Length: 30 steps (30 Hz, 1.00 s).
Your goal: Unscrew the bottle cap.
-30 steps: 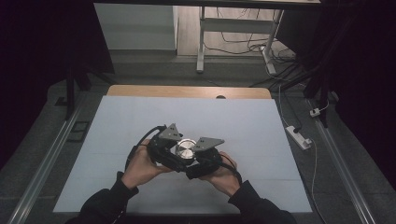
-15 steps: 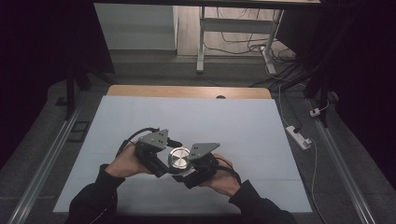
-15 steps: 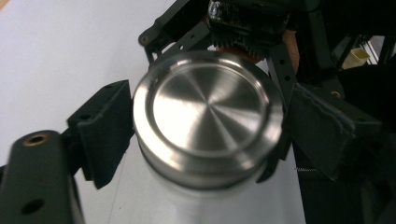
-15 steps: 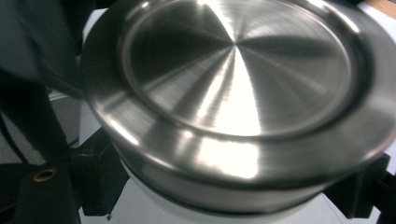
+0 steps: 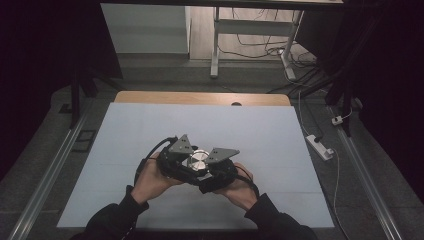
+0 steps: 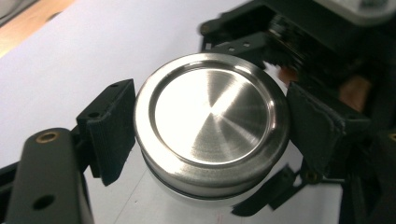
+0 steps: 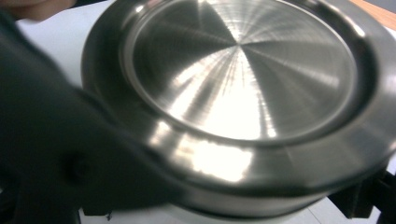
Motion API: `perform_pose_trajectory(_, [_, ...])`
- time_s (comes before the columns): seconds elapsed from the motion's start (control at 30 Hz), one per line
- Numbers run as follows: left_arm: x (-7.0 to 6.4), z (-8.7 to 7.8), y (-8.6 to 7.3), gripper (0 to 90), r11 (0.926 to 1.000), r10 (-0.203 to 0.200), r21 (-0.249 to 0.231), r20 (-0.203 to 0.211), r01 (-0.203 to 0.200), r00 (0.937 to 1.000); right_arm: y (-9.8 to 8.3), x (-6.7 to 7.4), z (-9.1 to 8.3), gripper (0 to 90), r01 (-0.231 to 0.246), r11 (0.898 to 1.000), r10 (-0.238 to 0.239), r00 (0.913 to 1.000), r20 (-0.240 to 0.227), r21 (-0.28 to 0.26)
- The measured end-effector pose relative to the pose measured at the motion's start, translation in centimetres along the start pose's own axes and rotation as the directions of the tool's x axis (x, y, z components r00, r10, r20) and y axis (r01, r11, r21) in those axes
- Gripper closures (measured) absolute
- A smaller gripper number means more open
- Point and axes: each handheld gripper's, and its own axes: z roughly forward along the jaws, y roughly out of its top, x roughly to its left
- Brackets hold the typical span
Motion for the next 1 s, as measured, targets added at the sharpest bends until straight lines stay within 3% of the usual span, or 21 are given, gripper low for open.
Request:
perform_pose_trajectory(0.03, [0.0, 0.0, 0.0, 20.3, 1.0, 0.0, 0.0, 0.0, 0.0, 1.0, 0.0, 0.0, 0.0, 15.0, 0.0, 1.0, 0.0, 1.0, 0.0, 0.0])
perform_pose_trajectory(0.07, [-0.3, 0.2, 0.1, 20.3, 0.999, -0.045, -0.003, -0.035, 0.045, 0.9984, 0.0, -0.1, 0.0, 15.0, -0.017, 1.0, 0.017, 0.9996, 0.023, 0.001])
perform_pose_trajectory(0.17, [-0.5, 0.4, 0.2, 20.0, 0.9991, -0.043, 0.002, -0.051, 0.043, 0.9978, -0.1, -0.2, 0.1, 15.0, -0.031, 1.0, 0.031, 0.999, 0.031, 0.003])
perform_pose_trajectory(0.23, [-0.3, 0.3, 0.2, 17.0, 0.9998, -0.018, 0.006, -0.024, 0.018, 0.9996, -0.1, -0.2, 0.0, 15.0, -0.028, 1.0, 0.028, 0.9993, 0.022, 0.004])
perform_pose_trajectory(0.27, [0.3, 0.1, 0.3, 13.0, 0.9999, -0.014, -0.001, 0.051, 0.014, 0.9986, -0.1, -0.2, 0.0, 15.0, -0.026, 1.0, 0.026, 0.9995, 0.016, -0.002])
perform_pose_trajectory(0.3, [0.3, 0.1, 0.3, 10.2, 0.9999, -0.014, -0.001, 0.051, 0.014, 0.9986, -0.1, -0.2, 0.0, 15.0, -0.026, 1.0, 0.026, 0.9995, 0.016, -0.002])
perform_pose_trajectory(0.33, [0.7, -0.3, 0.2, 8.4, 0.9991, 0.041, 0.004, 0.104, -0.041, 0.9938, 0.1, -0.1, -0.1, 15.0, -0.017, 1.0, 0.017, 0.9998, -0.007, -0.012])
perform_pose_trajectory(0.37, [0.7, -0.3, 0.2, 7.9, 0.9991, 0.041, 0.004, 0.104, -0.041, 0.9938, 0.1, -0.1, -0.1, 15.0, -0.017, 1.0, 0.017, 0.9998, -0.007, -0.012])
perform_pose_trajectory(0.4, [1.1, -0.6, -0.1, 7.5, 0.9943, 0.102, 0.016, 0.134, -0.106, 0.9856, 0.2, 0.1, -0.2, 15.0, 0.004, 1.0, -0.005, 0.9991, -0.043, -0.019])
perform_pose_trajectory(0.43, [1.1, -0.6, -0.1, 7.2, 0.9943, 0.102, 0.016, 0.134, -0.106, 0.9856, 0.2, 0.3, -0.2, 15.0, 0.01, 1.0, -0.011, 0.9982, -0.059, -0.021])
perform_pose_trajectory(0.47, [1.7, -0.9, -0.4, 8.4, 0.9911, 0.132, -0.004, 0.187, -0.133, 0.9735, 0.2, 0.4, -0.2, 15.0, 0.017, 1.0, -0.018, 0.9968, -0.078, -0.023])
perform_pose_trajectory(0.5, [1.7, -0.9, -0.4, 10.2, 0.9911, 0.132, -0.004, 0.187, -0.133, 0.9735, 0.2, 0.4, -0.2, 15.0, 0.017, 1.0, -0.018, 0.9968, -0.078, -0.023])
perform_pose_trajectory(0.53, [2.1, -1.2, -0.7, 11.3, 0.9864, 0.163, -0.02, 0.241, -0.163, 0.9566, 0.3, 0.8, -0.1, 15.0, 0.044, 0.999, -0.046, 0.9925, -0.113, -0.019])
perform_pose_trajectory(0.57, [2.1, -1.2, -0.7, 12.4, 0.9864, 0.163, -0.02, 0.241, -0.163, 0.9566, 0.3, 0.8, -0.1, 15.0, 0.044, 0.999, -0.046, 0.9925, -0.113, -0.019])
perform_pose_trajectory(0.6, [2.4, -1.4, -0.9, 13.8, 0.9799, 0.195, -0.019, 0.288, -0.198, 0.9375, 0.3, 1.2, 0.0, 15.0, 0.081, 0.997, -0.083, 0.9869, -0.138, -0.02])
perform_pose_trajectory(0.63, [2.4, -1.4, -0.9, 14.9, 0.9799, 0.195, -0.019, 0.288, -0.198, 0.9375, 0.3, 1.2, 0.0, 15.0, 0.081, 0.997, -0.083, 0.9869, -0.138, -0.02])
perform_pose_trajectory(0.67, [2.5, -1.6, -1.2, 15.8, 0.9743, 0.221, -0.029, 0.326, -0.224, 0.9193, 0.3, 1.6, 0.1, 15.0, 0.107, 0.994, -0.109, 0.9809, -0.161, -0.025])
perform_pose_trajectory(0.7, [2.5, -1.6, -1.2, 17.0, 0.9743, 0.221, -0.029, 0.326, -0.224, 0.9193, 0.3, 1.6, 0.1, 15.0, 0.107, 0.994, -0.109, 0.9809, -0.161, -0.025])
perform_pose_trajectory(0.73, [2.5, -1.7, -1.3, 18.3, 0.9708, 0.234, -0.031, 0.345, -0.238, 0.9091, 0.3, 1.8, 0.1, 15.0, 0.12, 0.992, -0.123, 0.978, -0.169, -0.029])
perform_pose_trajectory(0.9, [2.3, -1.7, -1.3, 19.0, 0.968, 0.245, -0.029, 0.331, -0.249, 0.9115, 0.4, 1.9, 0.0, 15.0, 0.125, 0.992, -0.128, 0.9777, -0.166, -0.027])
perform_pose_trajectory(1.0, [2.1, -1.6, -1.2, 19.4, 0.9694, 0.239, -0.021, 0.304, -0.244, 0.9222, 0.3, 1.9, 0.1, 15.0, 0.106, 0.994, -0.108, 0.9821, -0.154, -0.021])
